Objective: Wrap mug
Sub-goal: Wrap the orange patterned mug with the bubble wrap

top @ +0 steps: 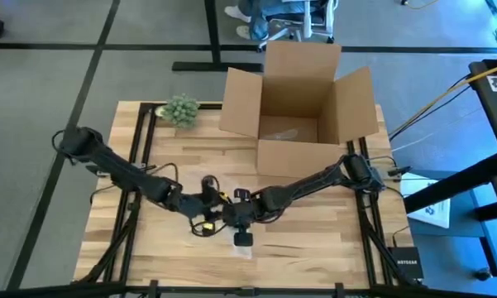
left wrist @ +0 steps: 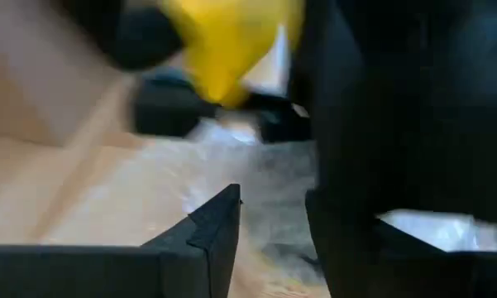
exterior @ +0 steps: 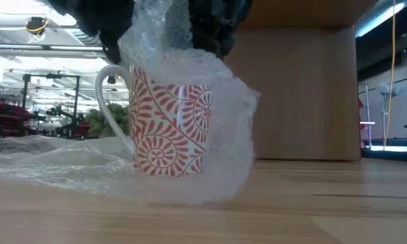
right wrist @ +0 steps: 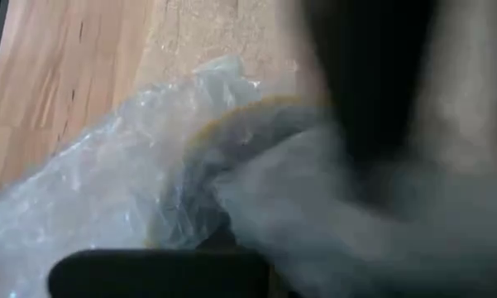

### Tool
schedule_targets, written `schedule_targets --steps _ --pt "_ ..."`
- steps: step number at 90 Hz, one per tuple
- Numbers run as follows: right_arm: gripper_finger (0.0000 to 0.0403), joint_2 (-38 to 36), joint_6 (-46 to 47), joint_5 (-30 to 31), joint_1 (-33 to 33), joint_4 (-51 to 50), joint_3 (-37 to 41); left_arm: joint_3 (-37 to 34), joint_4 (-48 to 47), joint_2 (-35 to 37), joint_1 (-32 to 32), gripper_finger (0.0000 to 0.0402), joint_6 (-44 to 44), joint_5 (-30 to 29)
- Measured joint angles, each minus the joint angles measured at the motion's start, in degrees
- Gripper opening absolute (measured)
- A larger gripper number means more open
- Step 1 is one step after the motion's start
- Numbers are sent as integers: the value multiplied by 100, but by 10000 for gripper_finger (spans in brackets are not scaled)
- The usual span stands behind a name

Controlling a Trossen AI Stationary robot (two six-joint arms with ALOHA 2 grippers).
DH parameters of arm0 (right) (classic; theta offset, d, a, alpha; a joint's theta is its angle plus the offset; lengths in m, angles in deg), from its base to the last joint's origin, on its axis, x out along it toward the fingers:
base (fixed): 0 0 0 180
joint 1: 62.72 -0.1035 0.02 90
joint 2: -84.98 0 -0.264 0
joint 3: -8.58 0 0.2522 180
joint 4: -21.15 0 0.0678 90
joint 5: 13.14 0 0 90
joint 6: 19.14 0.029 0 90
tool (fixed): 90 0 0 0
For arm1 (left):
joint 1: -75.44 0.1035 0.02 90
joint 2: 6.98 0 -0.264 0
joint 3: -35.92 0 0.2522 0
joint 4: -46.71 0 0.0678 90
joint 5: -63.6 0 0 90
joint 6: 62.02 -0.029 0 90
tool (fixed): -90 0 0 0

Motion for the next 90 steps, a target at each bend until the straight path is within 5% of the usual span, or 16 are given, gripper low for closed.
schedule_targets --steps 17,42,52,90 --pt "1 -4 -4 -36 0 -388 -219 23 85 -427 -26 125 155 -102" --pt "1 -24 -282 -33 -6 -2577 -1891 17 35 -416 -47 125 190 -94" --pt "1 -20 -298 288 -4 -2652 -2245 12 92 -427 -57 125 174 -81" --pt "1 155 -2 190 -1 -1075 -682 13 266 -436 -95 125 97 16"
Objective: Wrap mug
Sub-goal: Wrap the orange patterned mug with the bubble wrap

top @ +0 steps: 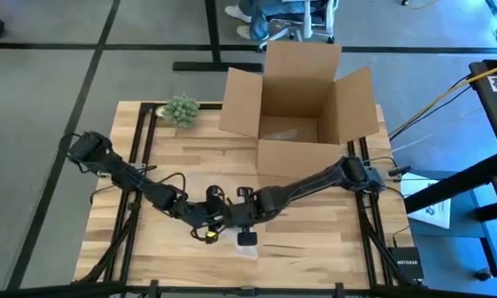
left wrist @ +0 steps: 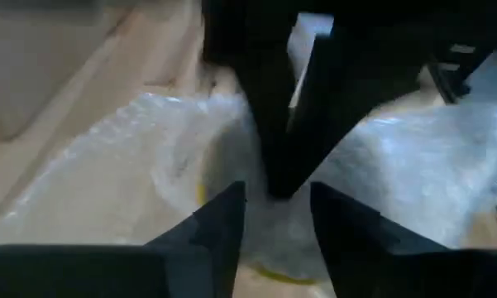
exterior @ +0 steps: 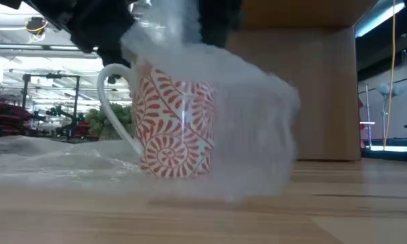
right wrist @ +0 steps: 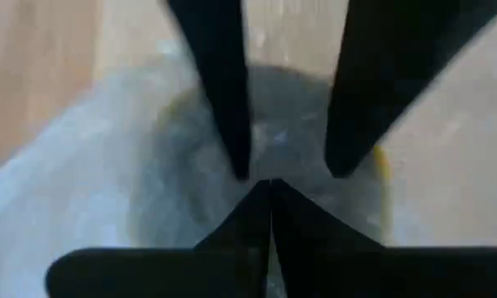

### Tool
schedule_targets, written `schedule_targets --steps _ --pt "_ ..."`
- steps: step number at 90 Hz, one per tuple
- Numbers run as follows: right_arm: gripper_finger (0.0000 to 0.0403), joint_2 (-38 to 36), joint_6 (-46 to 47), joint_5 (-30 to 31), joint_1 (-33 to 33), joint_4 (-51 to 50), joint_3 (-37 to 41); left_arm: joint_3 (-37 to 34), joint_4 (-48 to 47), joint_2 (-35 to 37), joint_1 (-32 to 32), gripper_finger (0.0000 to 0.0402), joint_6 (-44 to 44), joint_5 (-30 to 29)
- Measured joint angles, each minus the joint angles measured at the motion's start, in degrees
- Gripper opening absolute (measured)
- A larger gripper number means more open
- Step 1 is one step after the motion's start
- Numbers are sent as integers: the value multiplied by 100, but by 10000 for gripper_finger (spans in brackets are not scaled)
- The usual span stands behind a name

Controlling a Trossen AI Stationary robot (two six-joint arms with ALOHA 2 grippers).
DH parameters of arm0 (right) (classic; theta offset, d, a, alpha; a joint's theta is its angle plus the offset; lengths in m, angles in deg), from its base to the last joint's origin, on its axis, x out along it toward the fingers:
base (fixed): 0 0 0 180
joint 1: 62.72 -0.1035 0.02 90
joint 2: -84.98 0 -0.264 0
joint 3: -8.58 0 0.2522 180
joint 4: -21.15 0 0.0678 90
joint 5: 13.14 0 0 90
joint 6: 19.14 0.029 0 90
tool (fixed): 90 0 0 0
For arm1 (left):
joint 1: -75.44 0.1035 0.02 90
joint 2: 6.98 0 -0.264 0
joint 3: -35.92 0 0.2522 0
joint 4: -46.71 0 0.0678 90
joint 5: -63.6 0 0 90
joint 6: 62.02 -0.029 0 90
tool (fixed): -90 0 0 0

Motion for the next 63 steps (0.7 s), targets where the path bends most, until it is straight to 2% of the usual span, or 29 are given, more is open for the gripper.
schedule_targets --steps 8,20,55,63 --pt "1 -34 15 -41 12 564 332 -11 2 1 0 125 -96 2" --pt "1 -36 -45 -59 14 631 393 -10 10 0 -1 125 -104 -1" --pt "1 -231 -225 -193 -4 -1458 -1126 -12 34 -2 3 125 -135 -40" --pt "1 -208 -238 -197 -51 -1653 -1289 -12 34 -2 3 125 -139 -40"
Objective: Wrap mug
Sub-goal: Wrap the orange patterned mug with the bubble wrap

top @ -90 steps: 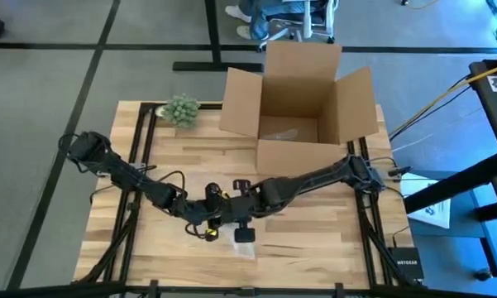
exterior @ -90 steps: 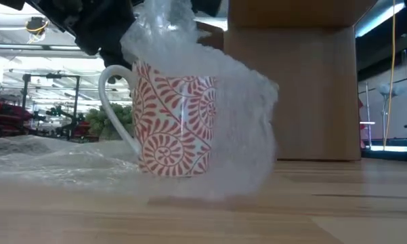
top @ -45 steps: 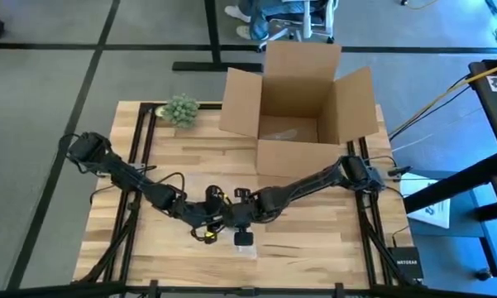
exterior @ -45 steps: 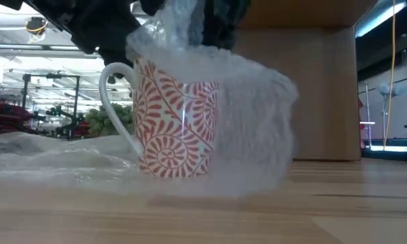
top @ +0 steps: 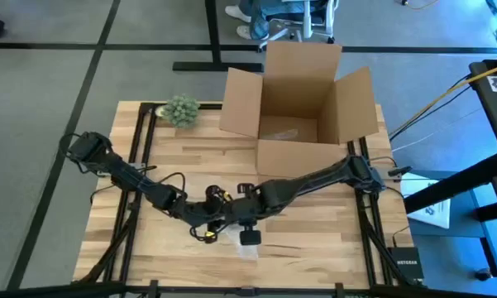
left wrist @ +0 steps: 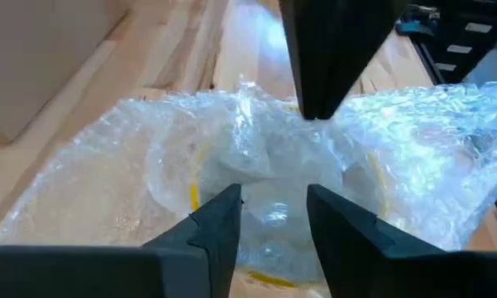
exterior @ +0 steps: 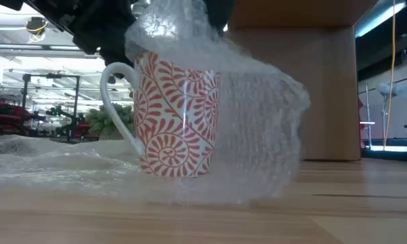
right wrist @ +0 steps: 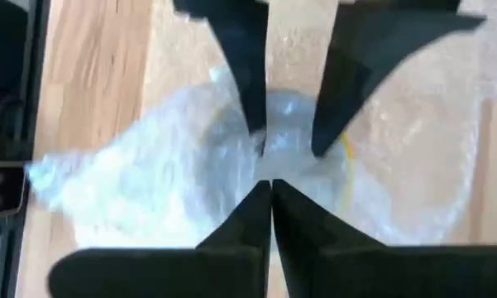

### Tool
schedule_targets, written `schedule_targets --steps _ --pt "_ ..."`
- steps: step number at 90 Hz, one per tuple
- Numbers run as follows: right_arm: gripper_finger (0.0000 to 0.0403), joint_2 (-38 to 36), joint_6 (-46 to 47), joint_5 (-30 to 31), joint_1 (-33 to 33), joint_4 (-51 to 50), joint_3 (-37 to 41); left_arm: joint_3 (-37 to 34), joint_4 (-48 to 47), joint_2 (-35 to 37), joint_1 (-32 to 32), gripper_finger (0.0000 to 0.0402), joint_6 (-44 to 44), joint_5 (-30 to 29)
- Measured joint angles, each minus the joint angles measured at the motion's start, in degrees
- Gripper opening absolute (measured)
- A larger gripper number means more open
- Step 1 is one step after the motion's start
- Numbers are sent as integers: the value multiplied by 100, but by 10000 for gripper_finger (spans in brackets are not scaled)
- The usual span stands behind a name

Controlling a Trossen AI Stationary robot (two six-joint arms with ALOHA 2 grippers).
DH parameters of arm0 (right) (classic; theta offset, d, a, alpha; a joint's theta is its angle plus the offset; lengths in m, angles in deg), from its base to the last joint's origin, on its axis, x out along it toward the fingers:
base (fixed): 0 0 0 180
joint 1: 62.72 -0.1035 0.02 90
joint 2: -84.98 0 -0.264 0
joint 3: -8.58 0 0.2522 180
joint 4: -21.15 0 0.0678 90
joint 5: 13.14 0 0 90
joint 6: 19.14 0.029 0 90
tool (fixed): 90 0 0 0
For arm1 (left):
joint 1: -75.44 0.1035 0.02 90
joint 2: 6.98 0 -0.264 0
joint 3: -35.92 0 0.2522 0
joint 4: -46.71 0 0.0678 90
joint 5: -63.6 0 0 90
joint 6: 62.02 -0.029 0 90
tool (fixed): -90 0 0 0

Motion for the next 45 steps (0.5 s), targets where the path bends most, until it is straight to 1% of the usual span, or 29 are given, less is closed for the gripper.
schedule_targets --steps 28,39,45 --pt "1 -54 -63 -244 -348 40 -80 0 12 0 0 125 -9 2" --pt "1 -76 -61 6 -328 516 217 0 21 0 0 125 -11 2" --pt "1 -35 -61 10 -272 766 478 0 37 0 0 125 -12 6"
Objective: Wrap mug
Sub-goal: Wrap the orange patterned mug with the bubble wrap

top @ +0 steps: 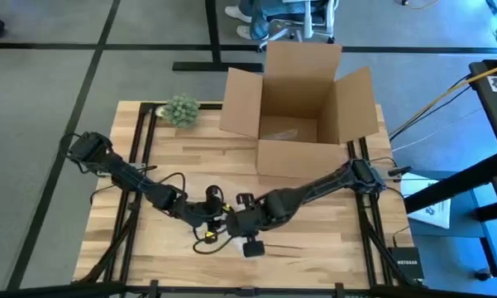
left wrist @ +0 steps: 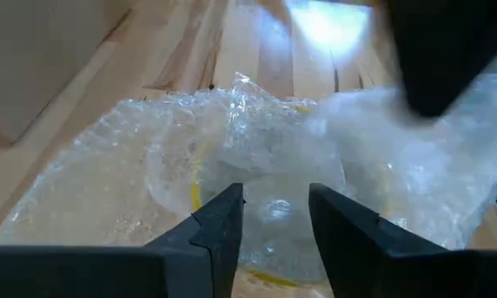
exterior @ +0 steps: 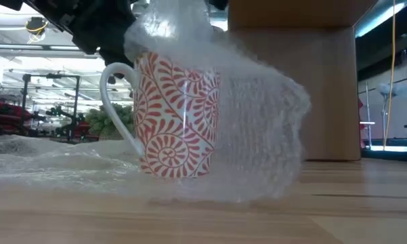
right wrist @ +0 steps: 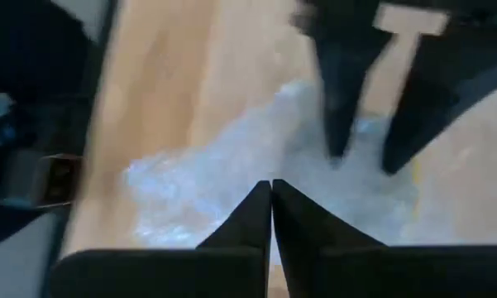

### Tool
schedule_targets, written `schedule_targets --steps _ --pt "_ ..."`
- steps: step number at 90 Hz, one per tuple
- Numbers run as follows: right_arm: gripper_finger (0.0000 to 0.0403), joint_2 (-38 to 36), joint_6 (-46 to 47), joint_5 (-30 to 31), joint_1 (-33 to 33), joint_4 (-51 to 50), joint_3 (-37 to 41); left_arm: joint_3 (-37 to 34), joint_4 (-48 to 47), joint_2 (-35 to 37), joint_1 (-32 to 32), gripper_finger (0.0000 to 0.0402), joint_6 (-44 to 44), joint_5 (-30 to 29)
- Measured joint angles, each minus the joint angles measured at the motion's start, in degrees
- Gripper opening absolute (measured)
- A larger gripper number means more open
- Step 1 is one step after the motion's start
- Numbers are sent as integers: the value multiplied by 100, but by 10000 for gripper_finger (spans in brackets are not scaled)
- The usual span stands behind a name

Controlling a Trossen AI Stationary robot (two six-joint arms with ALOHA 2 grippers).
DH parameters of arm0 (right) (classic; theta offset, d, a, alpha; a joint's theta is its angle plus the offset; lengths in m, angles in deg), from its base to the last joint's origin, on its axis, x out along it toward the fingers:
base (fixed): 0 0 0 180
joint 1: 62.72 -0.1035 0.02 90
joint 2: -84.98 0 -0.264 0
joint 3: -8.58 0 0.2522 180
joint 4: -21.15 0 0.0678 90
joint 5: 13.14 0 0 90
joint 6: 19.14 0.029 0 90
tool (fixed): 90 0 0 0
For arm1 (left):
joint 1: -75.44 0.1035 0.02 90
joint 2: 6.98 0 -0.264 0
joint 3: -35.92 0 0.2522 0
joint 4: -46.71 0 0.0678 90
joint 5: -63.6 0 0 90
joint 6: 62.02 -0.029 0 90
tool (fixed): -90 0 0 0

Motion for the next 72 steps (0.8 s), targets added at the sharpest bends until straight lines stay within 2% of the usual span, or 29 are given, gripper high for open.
schedule_targets --steps 19,40,53,72 --pt "1 113 26 267 253 684 713 -2 21 -2 -2 125 -21 14" --pt "1 143 35 -49 371 1580 1307 -2 36 -2 -4 125 -38 25" --pt "1 150 32 -91 366 1282 1107 -2 28 -2 -2 125 -78 24" --pt "1 147 -51 -149 364 219 279 -13 0 0 -7 125 -95 -12"
